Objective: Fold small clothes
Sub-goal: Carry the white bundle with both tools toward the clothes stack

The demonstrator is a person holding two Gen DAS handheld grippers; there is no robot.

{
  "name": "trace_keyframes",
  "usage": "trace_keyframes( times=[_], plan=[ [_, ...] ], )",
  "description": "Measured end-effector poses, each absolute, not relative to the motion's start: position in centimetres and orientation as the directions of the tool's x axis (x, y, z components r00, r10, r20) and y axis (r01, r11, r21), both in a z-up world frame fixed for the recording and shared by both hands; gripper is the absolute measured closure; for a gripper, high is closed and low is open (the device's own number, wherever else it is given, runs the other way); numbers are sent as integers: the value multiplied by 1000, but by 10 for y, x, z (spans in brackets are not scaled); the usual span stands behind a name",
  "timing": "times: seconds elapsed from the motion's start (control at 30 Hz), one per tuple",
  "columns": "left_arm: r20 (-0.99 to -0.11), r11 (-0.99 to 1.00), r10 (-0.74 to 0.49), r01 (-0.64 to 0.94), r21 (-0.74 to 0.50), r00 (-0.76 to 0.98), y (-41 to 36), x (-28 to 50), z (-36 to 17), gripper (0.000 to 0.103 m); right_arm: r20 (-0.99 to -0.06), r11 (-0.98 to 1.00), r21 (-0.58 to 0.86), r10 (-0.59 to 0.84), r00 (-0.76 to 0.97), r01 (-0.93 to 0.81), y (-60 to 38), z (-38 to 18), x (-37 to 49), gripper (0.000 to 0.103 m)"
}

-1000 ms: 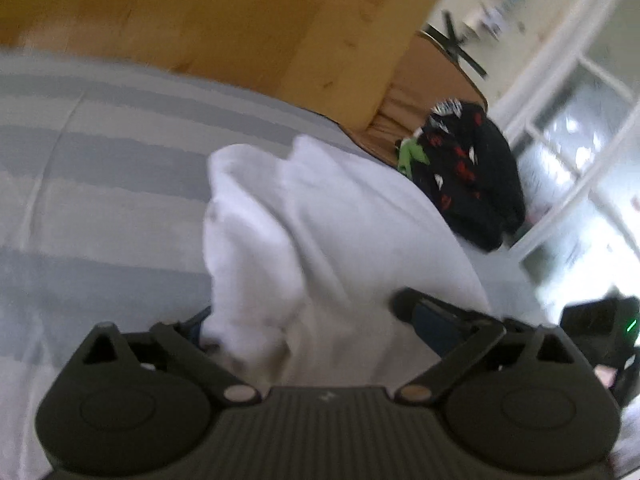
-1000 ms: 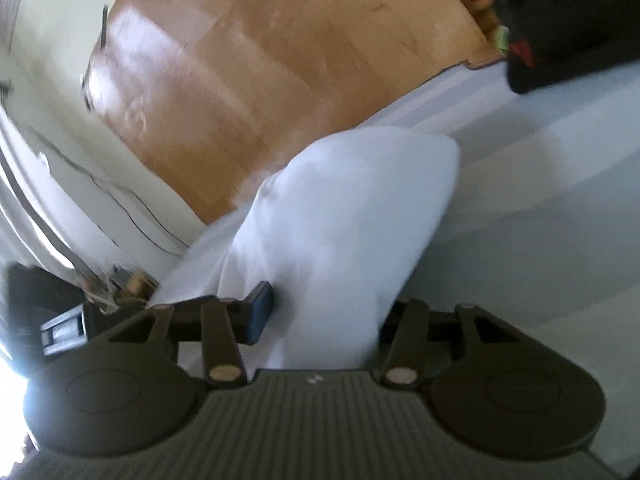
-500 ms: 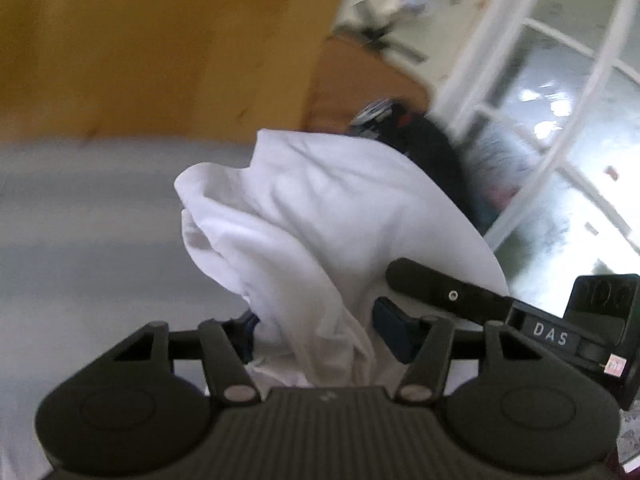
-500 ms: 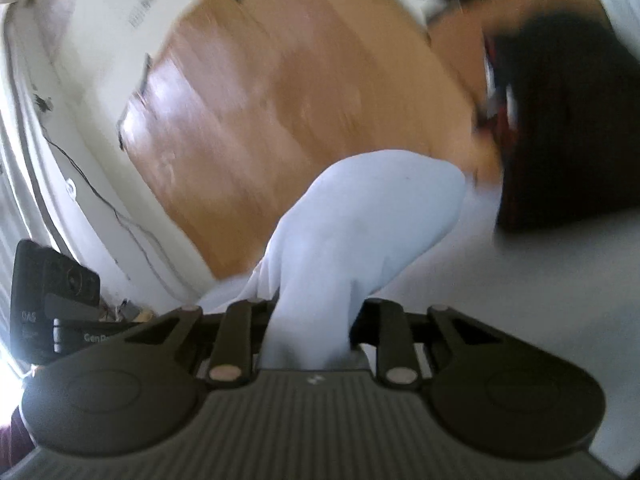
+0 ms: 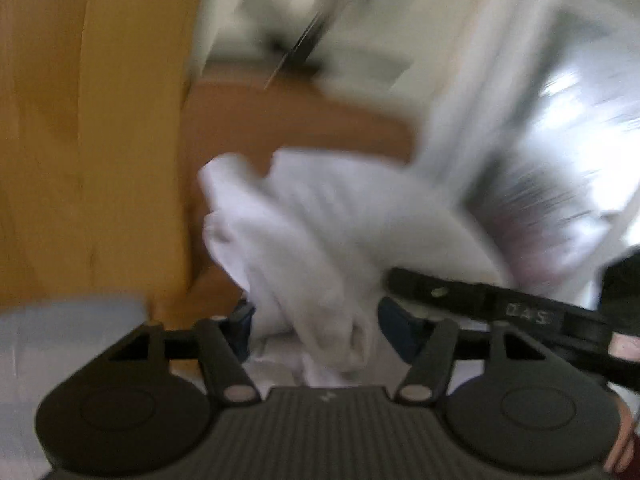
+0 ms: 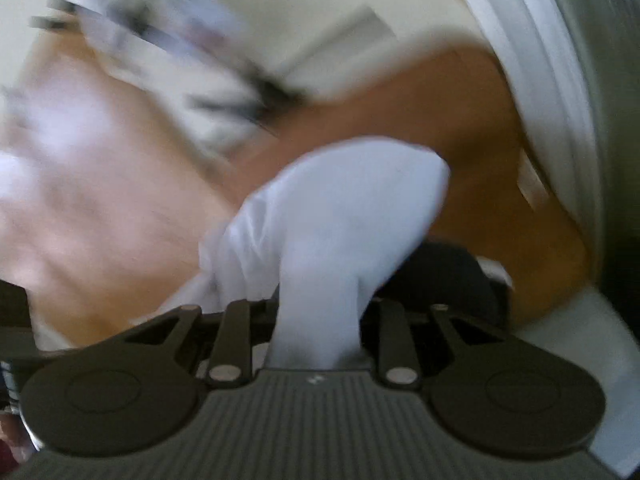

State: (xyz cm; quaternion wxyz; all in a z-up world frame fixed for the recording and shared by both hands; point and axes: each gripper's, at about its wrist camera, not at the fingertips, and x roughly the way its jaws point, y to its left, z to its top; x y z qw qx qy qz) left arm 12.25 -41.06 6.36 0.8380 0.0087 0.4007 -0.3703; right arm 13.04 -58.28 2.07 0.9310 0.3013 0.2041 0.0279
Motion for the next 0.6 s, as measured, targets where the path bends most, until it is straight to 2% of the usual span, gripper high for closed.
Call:
trace_keyframes(
  times=[0.07,0.2,0.3,0.37,0.4,0.53,0.6],
  plan=[
    [-661,701,-659,612,-367,359,-406,133,40,30,-291,809,588,184,939,24,-589,6,125,78],
    [-635,684,-672,648,-335,380,-405,127,37,25,-254,865,502,123,959,22,-575,5,120,76],
    [-632,697,-659,645,-312,407,-405,122,44,21,-221,869,494,99,970,23,-569,10,115,67],
    [-614,705,-658,643,-300,436,-400,112,51,20,-179,859,512,83,980,21,-565,17,99,42],
    [-599,708,-659,643,-291,455,-391,107,55,20,-148,857,514,49,988,35,-561,19,86,37],
    [-543,734,-646,632,-249,536,-359,76,63,16,-57,885,441,-143,988,153,-532,22,28,34],
    [-515,754,-626,622,-211,586,-341,55,61,12,-51,873,455,-171,984,175,-520,14,4,33]
  ],
)
